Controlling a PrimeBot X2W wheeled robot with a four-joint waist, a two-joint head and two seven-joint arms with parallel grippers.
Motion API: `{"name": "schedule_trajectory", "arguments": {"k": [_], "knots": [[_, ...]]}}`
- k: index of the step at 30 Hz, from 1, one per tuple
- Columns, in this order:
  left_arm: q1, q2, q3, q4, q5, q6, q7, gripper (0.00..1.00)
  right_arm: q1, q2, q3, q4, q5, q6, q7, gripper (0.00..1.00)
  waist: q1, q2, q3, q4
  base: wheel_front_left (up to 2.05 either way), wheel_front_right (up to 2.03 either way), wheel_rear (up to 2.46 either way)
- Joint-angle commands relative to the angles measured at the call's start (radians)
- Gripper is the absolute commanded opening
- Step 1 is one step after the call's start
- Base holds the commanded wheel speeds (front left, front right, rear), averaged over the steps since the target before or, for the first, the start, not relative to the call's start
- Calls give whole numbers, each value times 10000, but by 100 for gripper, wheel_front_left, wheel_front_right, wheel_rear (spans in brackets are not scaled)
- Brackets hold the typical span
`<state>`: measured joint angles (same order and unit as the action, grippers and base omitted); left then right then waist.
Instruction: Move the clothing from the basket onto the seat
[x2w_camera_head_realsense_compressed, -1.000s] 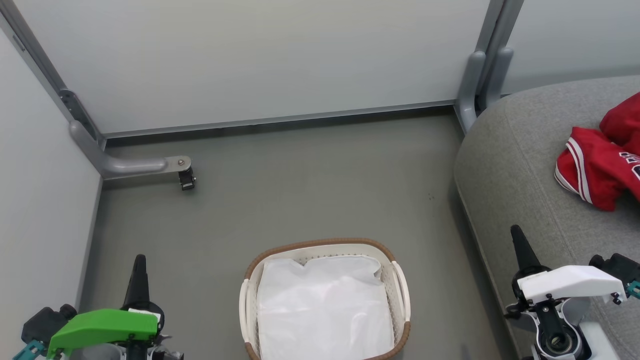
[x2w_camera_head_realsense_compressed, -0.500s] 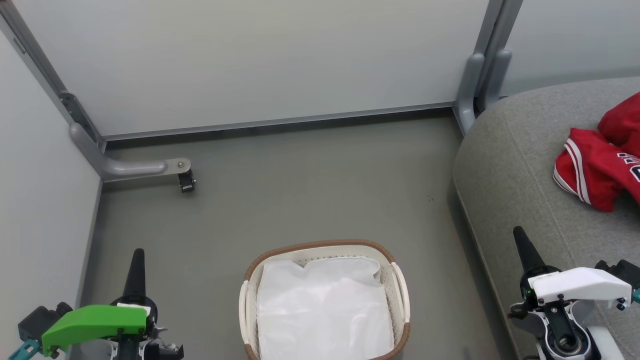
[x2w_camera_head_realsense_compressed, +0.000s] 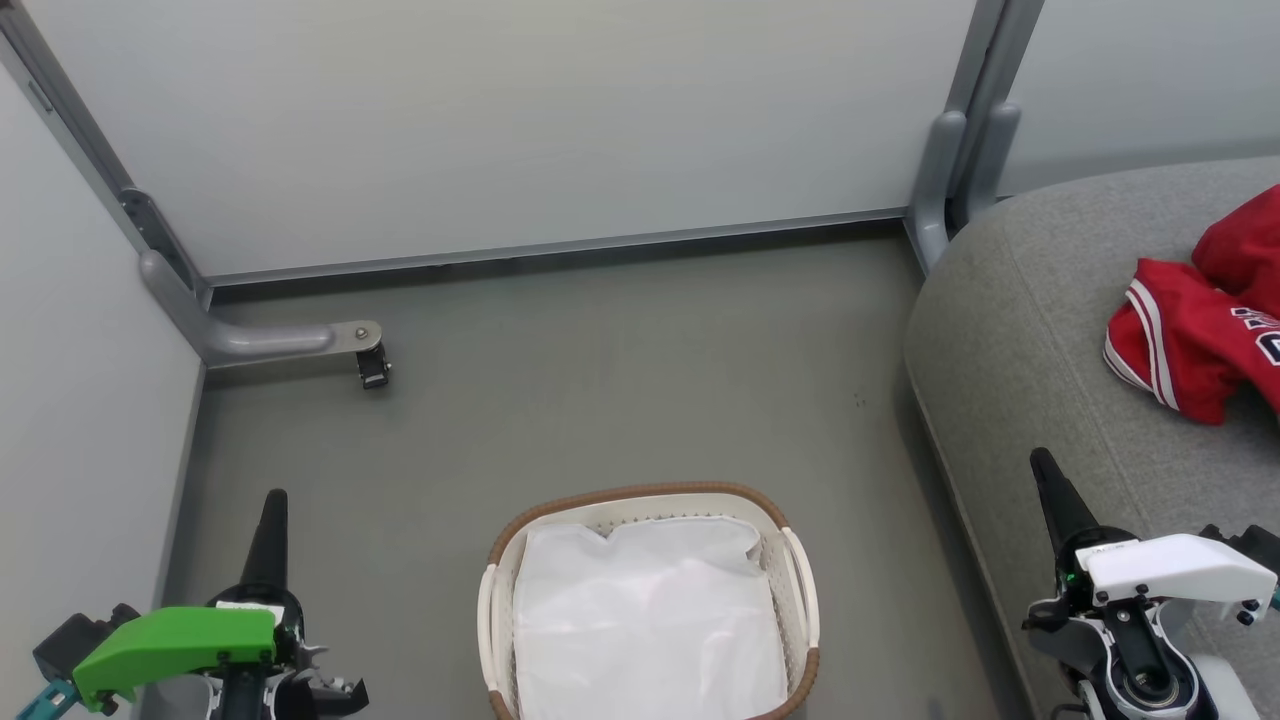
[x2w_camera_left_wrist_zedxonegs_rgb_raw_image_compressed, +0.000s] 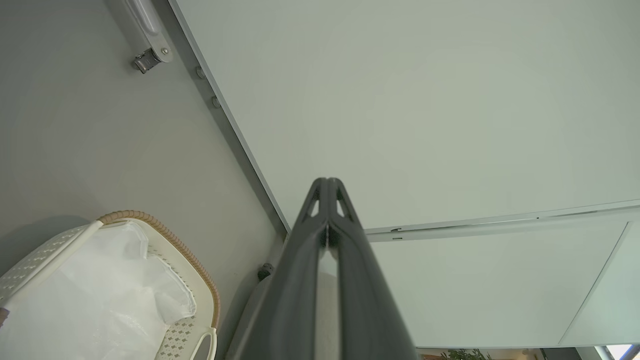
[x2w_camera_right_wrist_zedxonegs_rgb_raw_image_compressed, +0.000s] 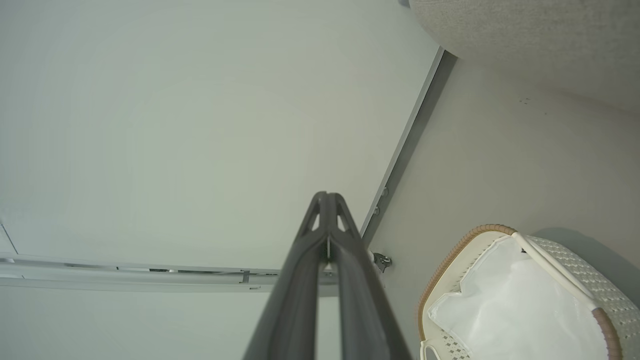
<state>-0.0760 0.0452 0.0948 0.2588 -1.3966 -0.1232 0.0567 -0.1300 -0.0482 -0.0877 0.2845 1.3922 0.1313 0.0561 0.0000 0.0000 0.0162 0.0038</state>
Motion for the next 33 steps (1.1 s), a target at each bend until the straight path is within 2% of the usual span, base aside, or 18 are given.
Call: {"name": "schedule_trajectory", "arguments": {"k": [1, 33], "knots": [[-245, 71, 43, -103, -253, -39, 58, 0, 111, -43, -54, -123, 233, -7, 79, 0, 0, 0, -6, -2, 0, 0, 0], [-379, 82, 213, -148, -2180, -107, 611, 0, 275, -37, -288, -427, 2222, -7, 618, 0, 0, 0, -131, -38, 0, 0, 0]]}}
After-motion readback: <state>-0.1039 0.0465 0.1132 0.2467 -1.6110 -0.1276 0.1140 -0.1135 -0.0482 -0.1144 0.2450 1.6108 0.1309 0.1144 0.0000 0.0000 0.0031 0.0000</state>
